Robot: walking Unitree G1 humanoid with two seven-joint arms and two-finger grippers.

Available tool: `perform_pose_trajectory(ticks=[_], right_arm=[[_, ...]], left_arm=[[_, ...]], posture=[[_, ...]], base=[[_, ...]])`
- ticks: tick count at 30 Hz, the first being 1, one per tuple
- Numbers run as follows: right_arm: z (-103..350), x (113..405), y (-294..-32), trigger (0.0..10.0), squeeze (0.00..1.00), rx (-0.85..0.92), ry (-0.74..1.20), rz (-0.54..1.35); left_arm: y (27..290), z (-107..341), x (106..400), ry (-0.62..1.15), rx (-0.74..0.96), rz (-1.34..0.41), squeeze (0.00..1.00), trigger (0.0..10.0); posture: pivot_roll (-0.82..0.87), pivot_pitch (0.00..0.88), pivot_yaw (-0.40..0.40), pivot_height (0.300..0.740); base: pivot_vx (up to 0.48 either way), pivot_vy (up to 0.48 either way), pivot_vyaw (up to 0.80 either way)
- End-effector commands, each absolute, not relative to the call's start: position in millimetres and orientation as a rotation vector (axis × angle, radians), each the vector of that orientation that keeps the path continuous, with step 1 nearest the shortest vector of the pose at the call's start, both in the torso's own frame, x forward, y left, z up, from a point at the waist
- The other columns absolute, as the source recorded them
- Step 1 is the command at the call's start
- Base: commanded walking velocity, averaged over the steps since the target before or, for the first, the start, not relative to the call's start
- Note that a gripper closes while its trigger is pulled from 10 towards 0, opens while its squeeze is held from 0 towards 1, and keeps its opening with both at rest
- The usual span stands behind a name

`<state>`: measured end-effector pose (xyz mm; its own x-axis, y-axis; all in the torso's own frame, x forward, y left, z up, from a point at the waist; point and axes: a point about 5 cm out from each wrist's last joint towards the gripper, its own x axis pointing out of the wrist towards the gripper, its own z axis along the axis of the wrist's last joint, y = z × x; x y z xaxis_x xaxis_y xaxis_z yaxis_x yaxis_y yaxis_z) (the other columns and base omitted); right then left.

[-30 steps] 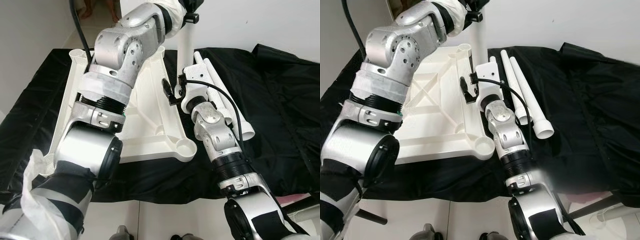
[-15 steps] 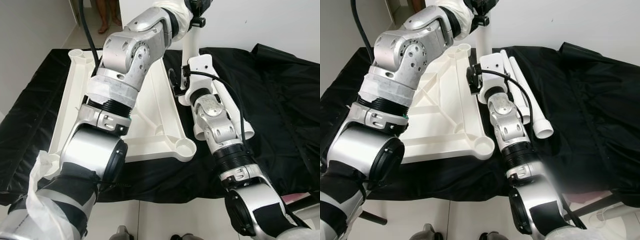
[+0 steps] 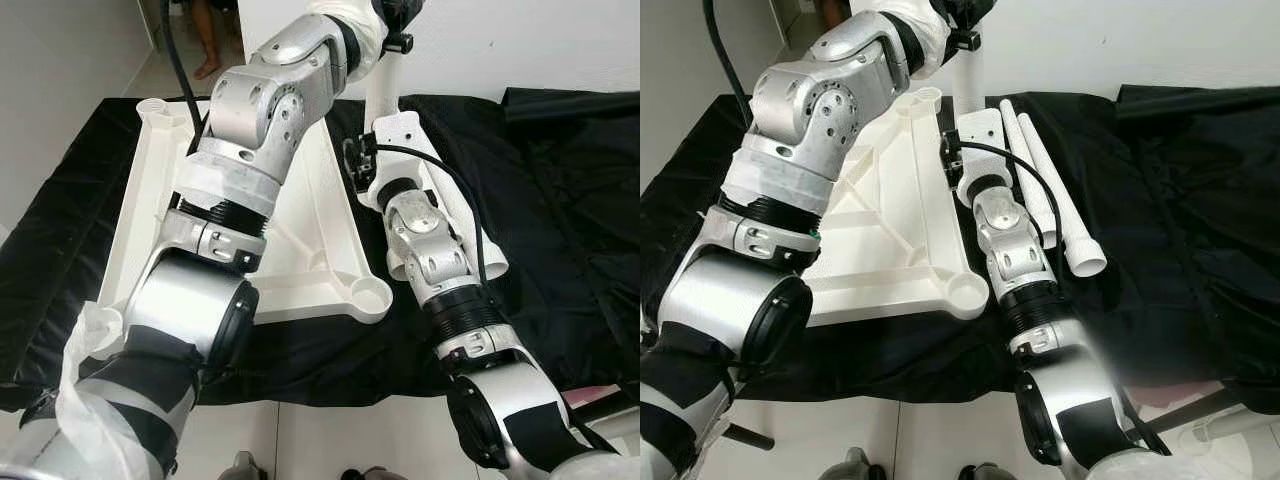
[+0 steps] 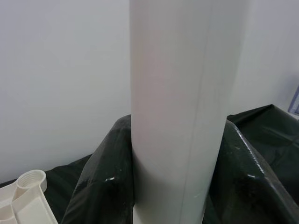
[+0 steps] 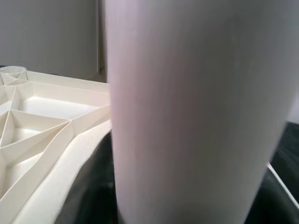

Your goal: Building children table

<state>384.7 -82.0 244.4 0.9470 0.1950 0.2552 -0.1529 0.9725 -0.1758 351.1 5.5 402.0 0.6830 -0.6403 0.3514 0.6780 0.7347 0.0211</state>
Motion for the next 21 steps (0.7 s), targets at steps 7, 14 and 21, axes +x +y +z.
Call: perform_pose_trajectory(ticks=[7,14,21], right_arm=[[251.0,386.6,-78.3,0.0,0.00,-0.136,-0.289,0.184],[251.3,388.9,-82.4,10.0,0.00,-0.119,-0.284,0.138],[252.6,389.1,-83.7,10.0,0.00,-0.054,-0.278,0.139]], left_arm=[[1.9,412.1,343.9,-0.411,-0.101,-0.757,0.00,10.0],[-0.6,410.5,337.8,-0.455,-0.088,-0.830,0.00,10.0],[0.7,407.3,333.4,-0.445,-0.099,-0.920,1.00,10.0]], posture=[[-0.05,0.075,0.030,0.740],[-0.04,0.067,0.028,0.740],[-0.05,0.063,0.031,0.740]], base=[[0.000,0.000,0.00],[0.000,0.000,0.00],[0.000,0.000,0.00]])
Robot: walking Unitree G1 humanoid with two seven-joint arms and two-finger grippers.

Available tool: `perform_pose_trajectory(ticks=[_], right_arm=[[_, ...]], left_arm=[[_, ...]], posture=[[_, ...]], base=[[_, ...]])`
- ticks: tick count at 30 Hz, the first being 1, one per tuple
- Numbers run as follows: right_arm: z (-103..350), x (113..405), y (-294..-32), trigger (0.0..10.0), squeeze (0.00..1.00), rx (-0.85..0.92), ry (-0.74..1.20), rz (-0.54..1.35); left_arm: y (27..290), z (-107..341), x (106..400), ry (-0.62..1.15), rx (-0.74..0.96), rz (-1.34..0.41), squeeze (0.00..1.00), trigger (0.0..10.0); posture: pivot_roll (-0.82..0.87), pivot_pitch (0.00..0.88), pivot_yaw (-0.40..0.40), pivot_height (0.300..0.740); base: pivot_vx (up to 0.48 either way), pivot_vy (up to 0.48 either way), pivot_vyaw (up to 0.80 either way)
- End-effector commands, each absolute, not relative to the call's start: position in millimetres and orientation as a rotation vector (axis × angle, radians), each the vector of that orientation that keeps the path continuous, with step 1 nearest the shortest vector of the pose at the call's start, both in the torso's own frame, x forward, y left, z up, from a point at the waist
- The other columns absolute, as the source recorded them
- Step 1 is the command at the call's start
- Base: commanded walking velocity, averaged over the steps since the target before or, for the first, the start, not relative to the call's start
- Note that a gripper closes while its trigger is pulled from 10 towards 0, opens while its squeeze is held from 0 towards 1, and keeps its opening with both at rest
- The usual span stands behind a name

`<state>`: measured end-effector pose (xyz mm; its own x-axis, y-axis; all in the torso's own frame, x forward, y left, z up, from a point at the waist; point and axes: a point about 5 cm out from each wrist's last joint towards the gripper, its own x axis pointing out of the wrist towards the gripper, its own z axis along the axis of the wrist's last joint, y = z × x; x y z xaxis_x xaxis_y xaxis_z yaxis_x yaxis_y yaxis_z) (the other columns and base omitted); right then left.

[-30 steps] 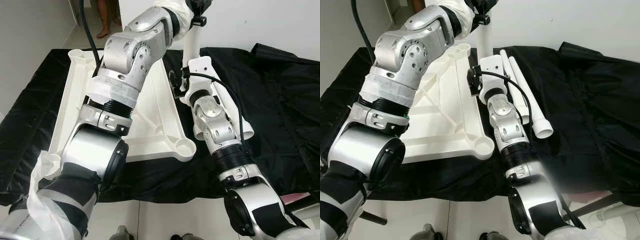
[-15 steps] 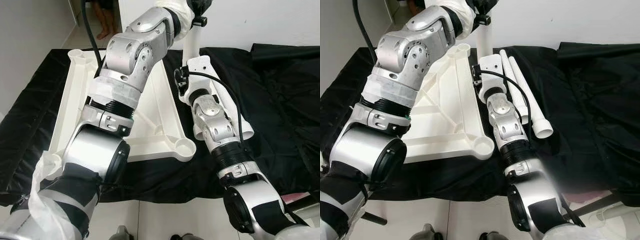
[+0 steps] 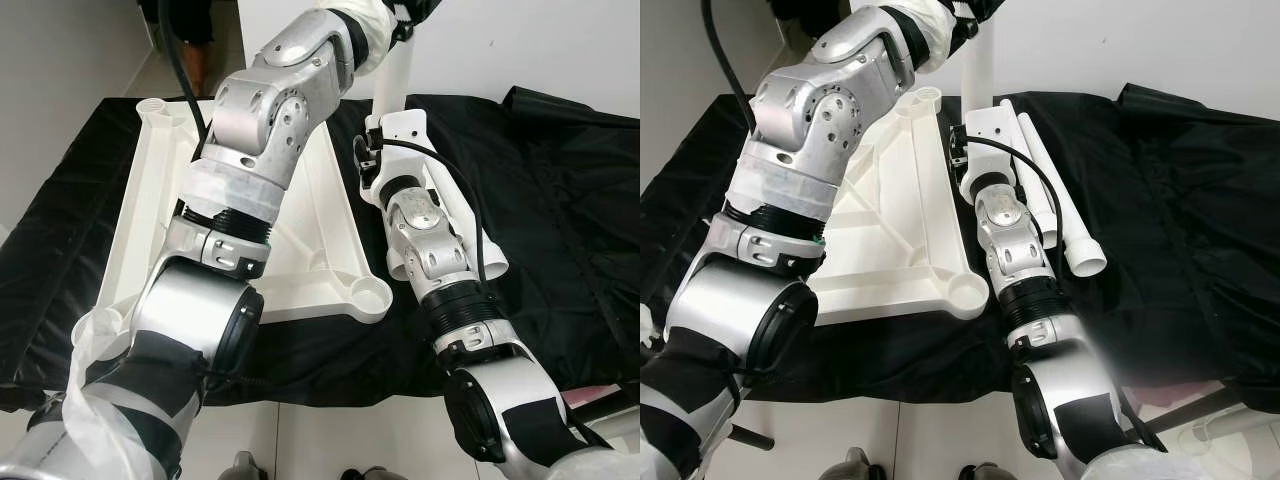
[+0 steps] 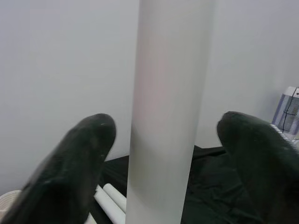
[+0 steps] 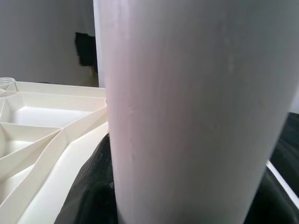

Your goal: Building children table

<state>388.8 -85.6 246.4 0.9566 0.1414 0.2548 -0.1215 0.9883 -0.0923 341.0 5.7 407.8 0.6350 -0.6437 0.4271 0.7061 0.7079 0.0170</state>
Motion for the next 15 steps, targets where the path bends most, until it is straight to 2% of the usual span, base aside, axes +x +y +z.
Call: perform_pose_trajectory(ticks=[1,2,7,12,15], right_arm=[[252.6,389.1,-83.7,10.0,0.00,-0.054,-0.278,0.139],[252.5,389.4,-84.8,10.0,0.00,-0.048,-0.276,0.135],[250.2,390.4,-89.7,10.0,0.00,-0.033,-0.266,0.116],[246.8,390.5,-102.5,10.0,0.00,-0.009,-0.262,0.077],[245.7,388.3,-109.2,10.0,0.00,-0.007,-0.276,0.068]], left_arm=[[0.7,407.3,333.4,-0.445,-0.099,-0.920,1.00,10.0],[1.8,406.7,334.1,-0.440,-0.102,-0.926,0.00,10.0],[7.3,405.4,335.7,-0.444,-0.120,-0.916,0.00,10.0],[26.9,399.9,341.4,-0.444,-0.160,-0.872,0.00,10.0],[39.9,391.2,343.8,-0.440,-0.114,-0.842,0.00,10.0]], posture=[[-0.05,0.063,0.031,0.740],[-0.05,0.063,0.031,0.740],[-0.04,0.067,0.030,0.740],[-0.04,0.075,0.024,0.740],[-0.04,0.076,0.021,0.740]], base=[[0.000,0.000,0.00],[0.000,0.000,0.00],[0.000,0.000,0.00],[0.000,0.000,0.00],[0.000,0.000,0.00]])
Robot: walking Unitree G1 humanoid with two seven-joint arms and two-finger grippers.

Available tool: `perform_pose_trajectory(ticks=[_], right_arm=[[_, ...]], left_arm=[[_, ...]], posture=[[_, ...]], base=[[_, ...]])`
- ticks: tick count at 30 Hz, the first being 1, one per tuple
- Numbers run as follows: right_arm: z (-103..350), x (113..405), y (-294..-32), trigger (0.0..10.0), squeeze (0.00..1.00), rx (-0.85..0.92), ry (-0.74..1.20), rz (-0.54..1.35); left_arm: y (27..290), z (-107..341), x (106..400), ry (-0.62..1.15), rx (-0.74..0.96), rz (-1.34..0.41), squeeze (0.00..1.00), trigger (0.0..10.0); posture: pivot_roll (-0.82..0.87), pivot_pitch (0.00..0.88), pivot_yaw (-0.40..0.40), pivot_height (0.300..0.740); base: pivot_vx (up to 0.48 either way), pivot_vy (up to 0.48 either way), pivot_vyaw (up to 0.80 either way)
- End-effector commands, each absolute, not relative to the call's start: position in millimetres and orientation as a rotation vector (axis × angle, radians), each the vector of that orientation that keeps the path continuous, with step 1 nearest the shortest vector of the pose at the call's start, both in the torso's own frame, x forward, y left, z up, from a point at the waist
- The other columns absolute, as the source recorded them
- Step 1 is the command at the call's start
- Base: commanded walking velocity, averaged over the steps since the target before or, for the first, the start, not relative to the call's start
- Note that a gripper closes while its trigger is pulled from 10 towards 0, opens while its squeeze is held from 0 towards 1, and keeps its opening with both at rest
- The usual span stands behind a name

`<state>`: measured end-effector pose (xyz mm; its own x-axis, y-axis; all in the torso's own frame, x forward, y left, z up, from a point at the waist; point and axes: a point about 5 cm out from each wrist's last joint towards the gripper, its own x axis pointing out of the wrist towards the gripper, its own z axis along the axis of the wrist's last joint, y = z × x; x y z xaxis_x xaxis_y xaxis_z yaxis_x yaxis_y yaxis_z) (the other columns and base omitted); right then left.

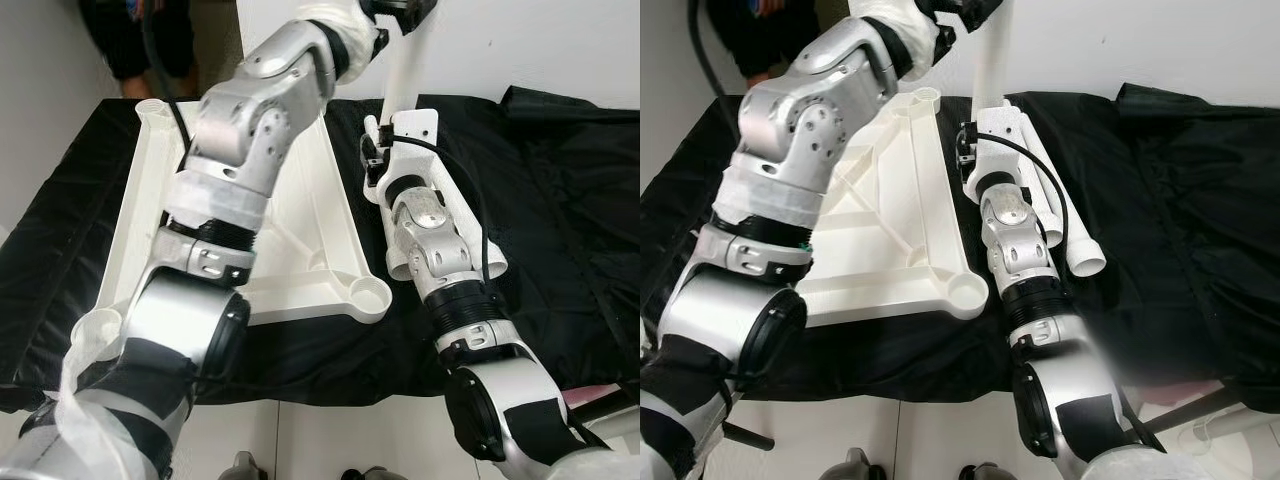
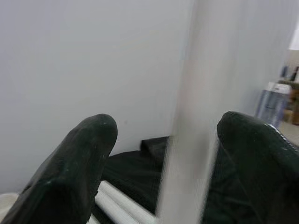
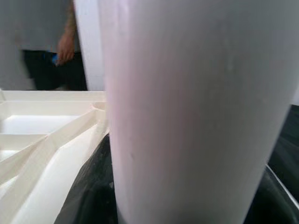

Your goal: Building children table

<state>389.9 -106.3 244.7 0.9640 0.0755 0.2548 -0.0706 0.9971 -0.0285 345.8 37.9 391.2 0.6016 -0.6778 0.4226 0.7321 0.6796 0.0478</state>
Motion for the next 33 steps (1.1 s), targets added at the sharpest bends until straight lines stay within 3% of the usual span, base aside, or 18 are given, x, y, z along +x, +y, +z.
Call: perform_pose_trajectory(ticks=[1,15,18,25,33], right_arm=[[244.7,386.8,-110.8,10.0,0.00,-0.011,-0.281,0.073],[231.9,368.7,-122.7,10.0,0.00,-0.028,-0.328,0.119],[227.3,357.1,-124.1,10.0,0.00,-0.003,-0.348,0.154],[228.0,345.0,-123.6,10.0,0.00,0.029,-0.392,0.202],[219.3,323.9,-117.5,10.0,0.00,0.023,-0.377,0.388]], left_arm=[[44.9,386.2,344.9,-0.436,-0.096,-0.825,0.00,10.0],[89.5,337.2,349.3,-0.391,0.014,-0.715,0.00,10.0],[115.0,307.7,334.1,-0.364,0.095,-0.760,0.00,10.0],[121.9,289.3,317.1,-0.341,0.122,-0.793,0.00,10.0],[134.7,259.5,291.8,-0.277,0.152,-0.844,0.00,10.0]], posture=[[-0.03,0.077,0.020,0.740],[-0.03,0.101,0.021,0.740],[-0.03,0.111,0.021,0.740],[-0.02,0.115,0.017,0.740],[-0.02,0.118,0.002,0.740]], base=[[0.000,0.000,0.00],[0.000,0.000,0.00],[0.000,0.000,0.00],[0.000,0.000,0.00],[0.000,0.000,0.00]])
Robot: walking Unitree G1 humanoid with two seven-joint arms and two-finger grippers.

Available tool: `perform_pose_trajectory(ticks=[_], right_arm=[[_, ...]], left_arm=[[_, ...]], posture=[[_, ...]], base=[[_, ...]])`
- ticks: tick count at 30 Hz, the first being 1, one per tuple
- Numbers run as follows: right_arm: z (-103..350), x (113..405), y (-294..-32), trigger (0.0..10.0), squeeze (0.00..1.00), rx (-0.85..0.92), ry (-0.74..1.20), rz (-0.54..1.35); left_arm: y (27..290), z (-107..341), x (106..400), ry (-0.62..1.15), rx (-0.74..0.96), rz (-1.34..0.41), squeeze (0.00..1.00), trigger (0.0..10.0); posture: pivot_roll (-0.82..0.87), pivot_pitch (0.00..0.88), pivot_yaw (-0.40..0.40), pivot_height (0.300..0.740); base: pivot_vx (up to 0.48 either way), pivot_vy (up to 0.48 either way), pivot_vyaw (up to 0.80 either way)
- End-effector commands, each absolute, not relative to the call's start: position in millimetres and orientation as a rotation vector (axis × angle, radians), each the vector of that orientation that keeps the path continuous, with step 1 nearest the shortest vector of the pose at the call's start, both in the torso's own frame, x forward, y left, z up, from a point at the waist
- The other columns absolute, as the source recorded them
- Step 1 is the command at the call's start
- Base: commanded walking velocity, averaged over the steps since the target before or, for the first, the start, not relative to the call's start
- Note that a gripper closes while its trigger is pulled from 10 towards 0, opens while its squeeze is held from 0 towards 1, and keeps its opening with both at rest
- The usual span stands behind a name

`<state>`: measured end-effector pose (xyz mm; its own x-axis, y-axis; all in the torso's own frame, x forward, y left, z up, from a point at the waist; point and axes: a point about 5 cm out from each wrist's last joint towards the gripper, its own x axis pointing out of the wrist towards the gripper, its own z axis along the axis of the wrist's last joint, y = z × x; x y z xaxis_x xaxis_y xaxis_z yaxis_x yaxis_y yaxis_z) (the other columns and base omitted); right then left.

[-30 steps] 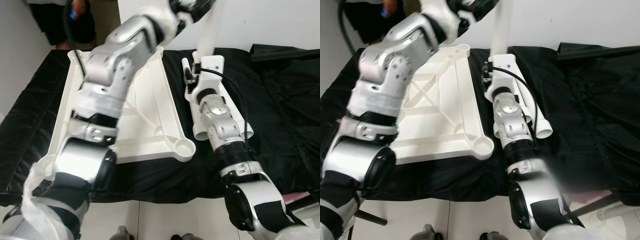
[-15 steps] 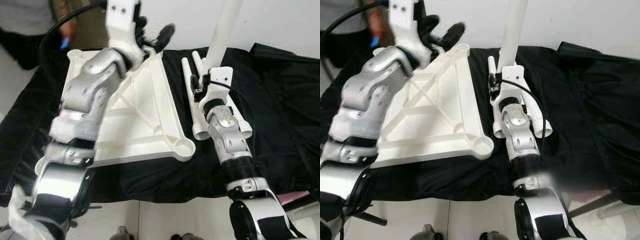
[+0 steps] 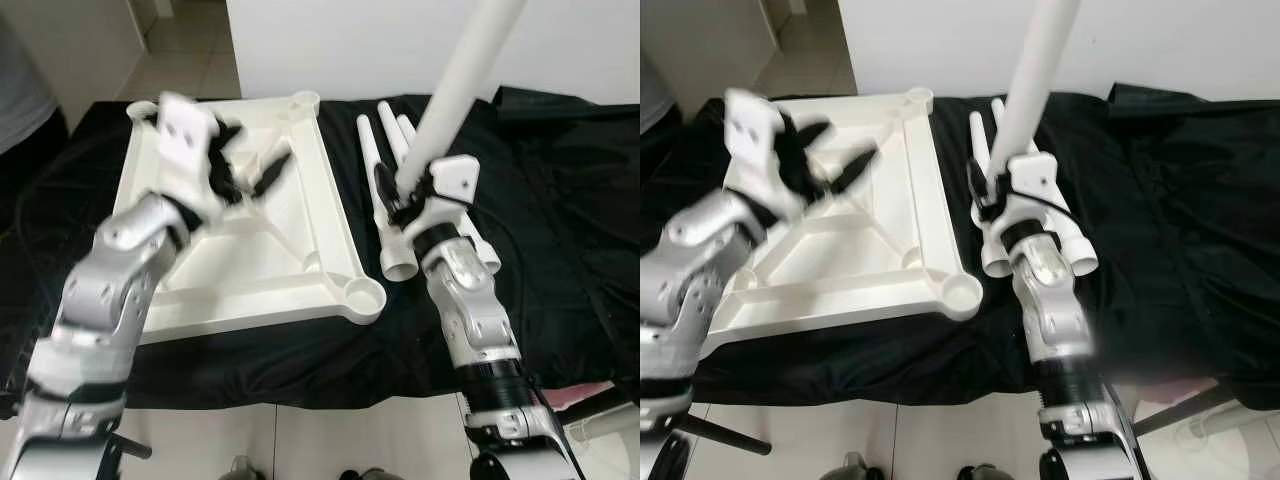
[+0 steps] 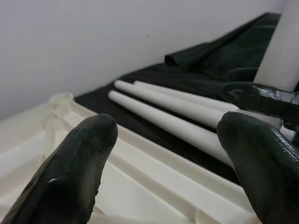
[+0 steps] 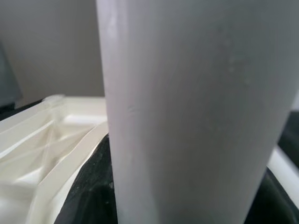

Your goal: Building children table

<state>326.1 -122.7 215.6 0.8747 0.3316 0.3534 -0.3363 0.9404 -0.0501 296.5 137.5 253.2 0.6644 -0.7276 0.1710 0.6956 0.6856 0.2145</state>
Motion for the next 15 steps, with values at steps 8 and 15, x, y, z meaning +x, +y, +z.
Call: perform_pose_trajectory(ticks=[8,15], right_arm=[[210.9,309.4,-116.3,10.0,0.00,0.022,-0.369,0.451],[206.1,299.4,-119.5,10.0,0.00,0.035,-0.364,0.477]], left_arm=[[139.7,237.9,258.4,-0.218,0.106,-0.967,0.00,10.0],[126.1,212.2,227.6,-0.073,0.073,-1.163,0.00,10.0]], posture=[[-0.02,0.121,-0.014,0.740],[-0.01,0.120,-0.028,0.740]], base=[[0.000,0.000,0.00],[0.000,0.000,0.00]])
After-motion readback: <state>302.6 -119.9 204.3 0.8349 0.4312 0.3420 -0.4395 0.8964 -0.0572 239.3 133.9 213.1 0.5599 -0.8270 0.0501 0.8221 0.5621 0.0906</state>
